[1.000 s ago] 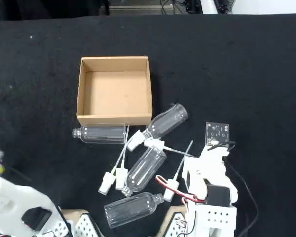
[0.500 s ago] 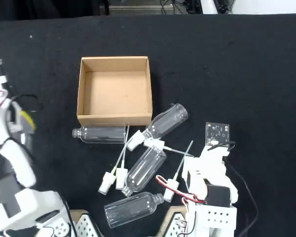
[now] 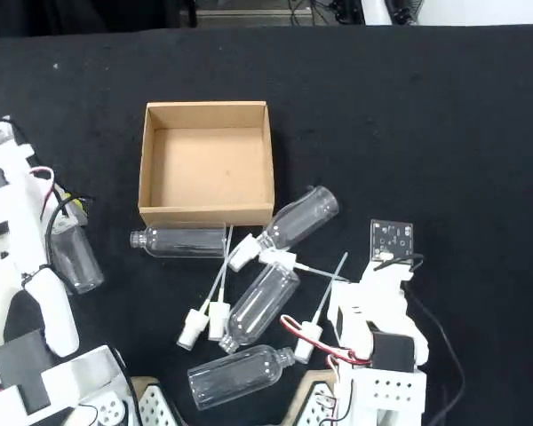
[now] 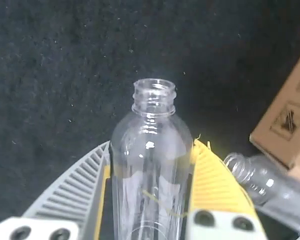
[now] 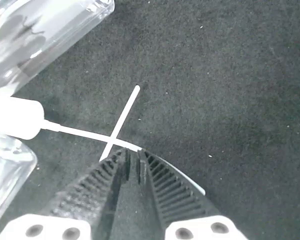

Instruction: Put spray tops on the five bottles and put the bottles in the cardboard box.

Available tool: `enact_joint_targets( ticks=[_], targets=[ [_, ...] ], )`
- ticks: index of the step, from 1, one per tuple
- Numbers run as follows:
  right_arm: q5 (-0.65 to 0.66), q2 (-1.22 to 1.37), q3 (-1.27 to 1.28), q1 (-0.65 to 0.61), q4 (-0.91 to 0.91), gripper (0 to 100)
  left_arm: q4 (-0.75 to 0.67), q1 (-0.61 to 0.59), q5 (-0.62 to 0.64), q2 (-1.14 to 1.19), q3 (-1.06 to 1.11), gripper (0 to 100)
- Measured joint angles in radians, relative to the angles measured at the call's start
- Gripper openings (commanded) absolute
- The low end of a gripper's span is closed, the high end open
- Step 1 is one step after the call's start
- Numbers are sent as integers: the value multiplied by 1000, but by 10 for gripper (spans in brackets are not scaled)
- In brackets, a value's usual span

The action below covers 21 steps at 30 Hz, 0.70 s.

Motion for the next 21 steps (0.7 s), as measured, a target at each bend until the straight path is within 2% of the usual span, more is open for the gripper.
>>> enact_joint_targets(
  ticks=[4, 6, 9, 12, 14, 17, 21],
  targets=[
    [2, 0, -35, 26, -14, 12, -68, 3, 112, -2, 54, 33],
    [15, 0, -97, 72, -71, 13, -86, 3, 127, -6, 71, 33],
    [143, 0, -137, 184, -221, 12, -103, 3, 135, -9, 100, 30],
    [344, 0, -152, 325, -396, 12, -141, 3, 140, -9, 161, 30],
    [416, 0, -181, 382, -468, 12, -164, 3, 140, -9, 199, 30],
    [445, 0, -262, 397, -462, 12, -173, 3, 146, -11, 207, 30],
    [456, 0, -416, 400, -344, 12, -173, 3, 146, -12, 209, 30]
  ],
)
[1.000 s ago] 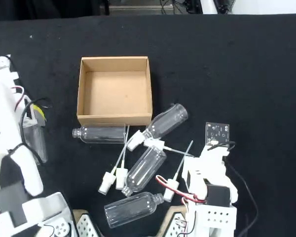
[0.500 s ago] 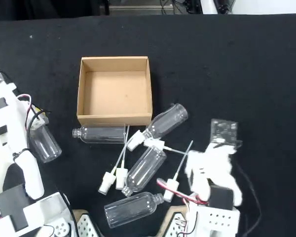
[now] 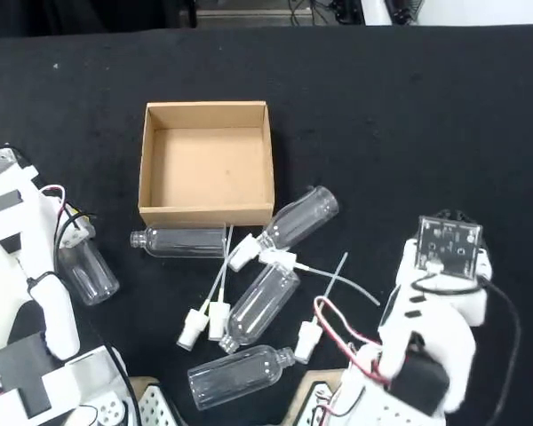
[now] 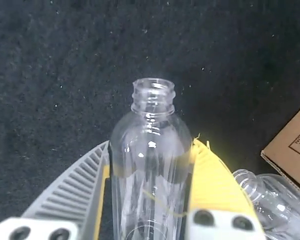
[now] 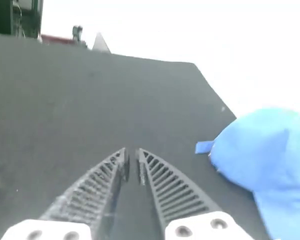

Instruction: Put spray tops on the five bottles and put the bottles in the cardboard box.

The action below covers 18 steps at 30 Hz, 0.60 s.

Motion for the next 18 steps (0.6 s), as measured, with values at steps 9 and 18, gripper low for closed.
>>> enact_joint_targets(
  ticks=[9, 18],
  targets=[
    [0, 230, -367, -123, 203, 38, 0, 0, 0, 0, 0, 30],
    [193, 632, -319, -445, 407, 164, 0, 0, 0, 0, 23, 30]
  ],
)
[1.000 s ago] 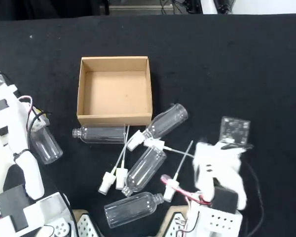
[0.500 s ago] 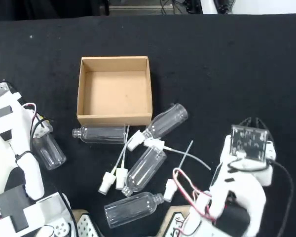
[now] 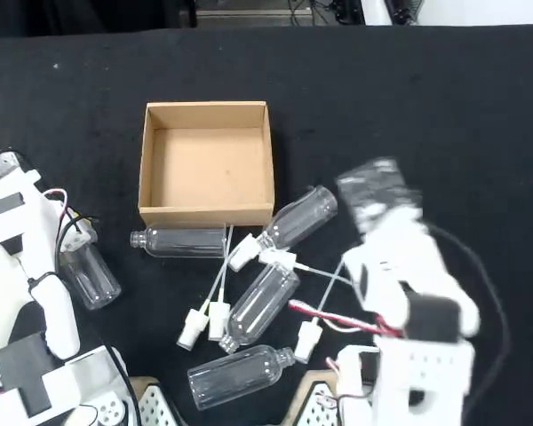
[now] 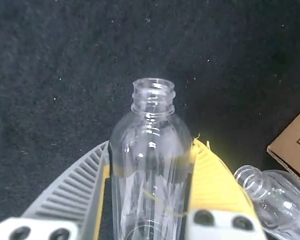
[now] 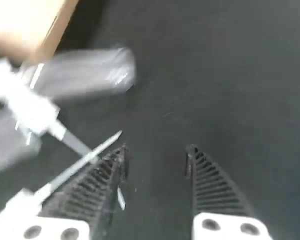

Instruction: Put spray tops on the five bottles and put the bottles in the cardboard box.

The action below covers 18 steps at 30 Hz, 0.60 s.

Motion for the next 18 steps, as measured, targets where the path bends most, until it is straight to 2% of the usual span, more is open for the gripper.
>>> enact_joint_targets(
  ticks=[6, 11, 14, 18],
  targets=[
    [221, 183, 213, -124, -91, 139, 0, 0, 0, 0, 0, 30],
    [258, 244, 250, -143, -181, 135, 0, 0, 0, 0, 0, 30],
    [123, 259, 253, -118, -293, 134, 0, 0, 0, 0, 0, 30],
    [-176, 299, 253, -69, -374, 134, 0, 0, 0, 0, 0, 30]
  ],
)
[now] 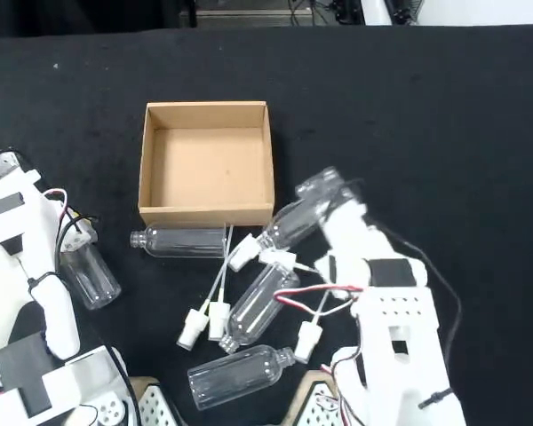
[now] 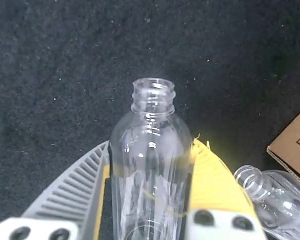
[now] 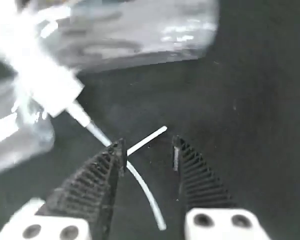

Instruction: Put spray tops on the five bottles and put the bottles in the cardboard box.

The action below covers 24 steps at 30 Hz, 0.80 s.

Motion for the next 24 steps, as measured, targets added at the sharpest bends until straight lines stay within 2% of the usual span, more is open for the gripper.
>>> enact_joint_targets(
  ticks=[4, 8, 21, 24],
  targets=[
    [-192, 91, -5, 11, -9, 134, 0, 0, 0, 0, 0, 30],
    [-299, 192, -34, 11, -9, 134, 0, 0, 0, 0, 0, 30],
    [-365, 296, -38, 17, -74, 133, 0, 0, 0, 0, 0, 30],
    [-419, 330, -38, 17, -101, 85, 0, 0, 0, 0, 0, 30]
  ],
)
